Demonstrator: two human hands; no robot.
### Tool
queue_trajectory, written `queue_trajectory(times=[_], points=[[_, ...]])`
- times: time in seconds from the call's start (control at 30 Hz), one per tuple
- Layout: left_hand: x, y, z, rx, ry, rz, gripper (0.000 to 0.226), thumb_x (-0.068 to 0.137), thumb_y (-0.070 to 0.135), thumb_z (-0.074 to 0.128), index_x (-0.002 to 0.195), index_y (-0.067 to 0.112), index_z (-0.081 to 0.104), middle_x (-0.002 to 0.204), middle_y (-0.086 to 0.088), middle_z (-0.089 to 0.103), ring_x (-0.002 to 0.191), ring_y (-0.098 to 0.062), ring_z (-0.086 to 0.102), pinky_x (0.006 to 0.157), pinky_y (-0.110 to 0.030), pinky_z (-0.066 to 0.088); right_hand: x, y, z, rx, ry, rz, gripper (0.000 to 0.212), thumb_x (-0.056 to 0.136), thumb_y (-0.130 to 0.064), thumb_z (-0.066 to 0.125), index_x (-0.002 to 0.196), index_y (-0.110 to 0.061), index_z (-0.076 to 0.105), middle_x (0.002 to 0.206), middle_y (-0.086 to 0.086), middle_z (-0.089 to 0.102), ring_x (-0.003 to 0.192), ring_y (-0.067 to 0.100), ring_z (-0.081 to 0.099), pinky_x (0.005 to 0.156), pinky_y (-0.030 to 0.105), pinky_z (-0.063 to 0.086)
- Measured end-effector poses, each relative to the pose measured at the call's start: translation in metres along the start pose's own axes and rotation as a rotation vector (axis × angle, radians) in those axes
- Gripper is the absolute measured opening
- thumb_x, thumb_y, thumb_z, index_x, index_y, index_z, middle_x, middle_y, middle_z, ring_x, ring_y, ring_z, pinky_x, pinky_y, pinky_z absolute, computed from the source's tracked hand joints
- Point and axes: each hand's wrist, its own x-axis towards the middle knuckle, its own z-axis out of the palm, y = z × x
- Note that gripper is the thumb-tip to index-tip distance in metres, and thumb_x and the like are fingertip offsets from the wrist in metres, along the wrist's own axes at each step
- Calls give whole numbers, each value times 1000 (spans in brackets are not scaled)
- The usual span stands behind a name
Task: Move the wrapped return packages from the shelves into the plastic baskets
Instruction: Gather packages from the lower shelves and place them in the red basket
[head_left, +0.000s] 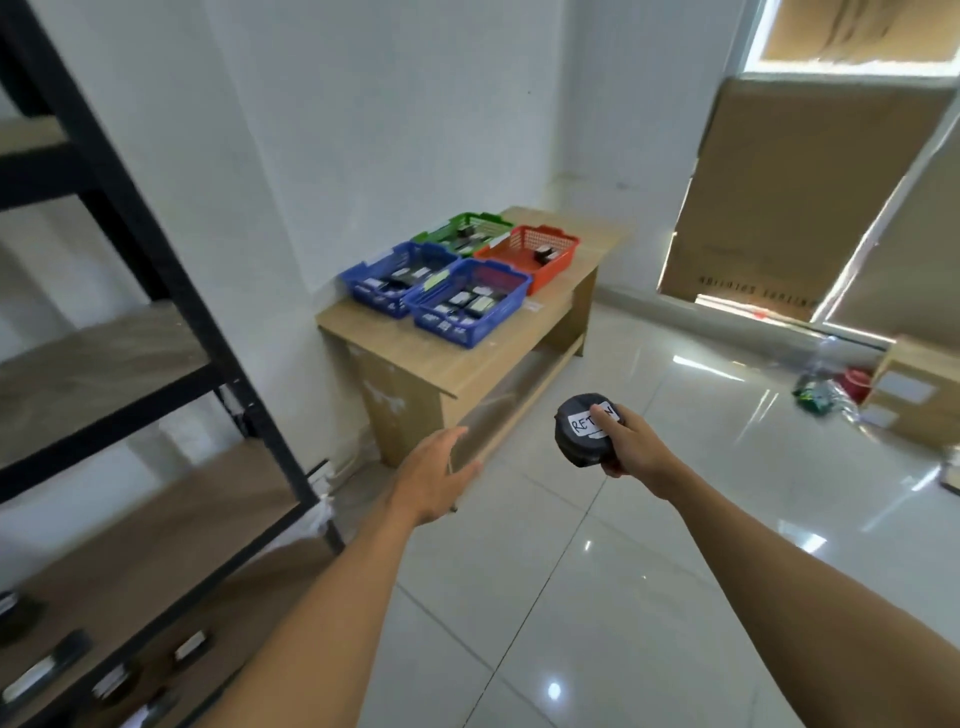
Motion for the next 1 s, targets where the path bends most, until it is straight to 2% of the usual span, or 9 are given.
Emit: queue_trajectory(times=[0.2,0.37,0.63,0.87,1.0], points=[[109,73,31,-1,40,-28,59,100,39,59,150,11,44,153,-7,47,140,-22,44,114,-32,33,84,-12,-126,-54,-22,-11,36,107,-44,47,122,-13,56,88,10,62,62,15,52,51,25,42],[191,133,51,-20,77,-74,59,99,38,59,149,11,45,151,-6,50,139,-22,46,113,-33,34,156,-37,-205,-48,-47,-32,40,107,-43,49,124,-8,56,81,9,60,54,14,49,46,27,39],[323,191,89,-53,97,-77,64,97,46,58,152,17,42,155,0,46,141,-17,43,113,-33,35,284,-61,-274,-51,-106,-53,39,107,-42,48,122,-8,57,75,3,60,50,11,49,46,27,38],[477,197,105,-90,138,-91,63,98,46,56,153,18,40,156,0,44,144,-17,40,119,-38,33,431,-87,-320,-68,-151,-79,33,107,-44,48,116,-13,59,76,4,62,53,12,49,49,27,37],[561,193,104,-126,170,-142,63,98,47,57,152,19,41,156,-1,44,142,-18,42,117,-38,34,516,-108,-344,-102,-163,-53,34,106,-44,50,114,-12,60,69,0,63,53,13,48,49,27,36]])
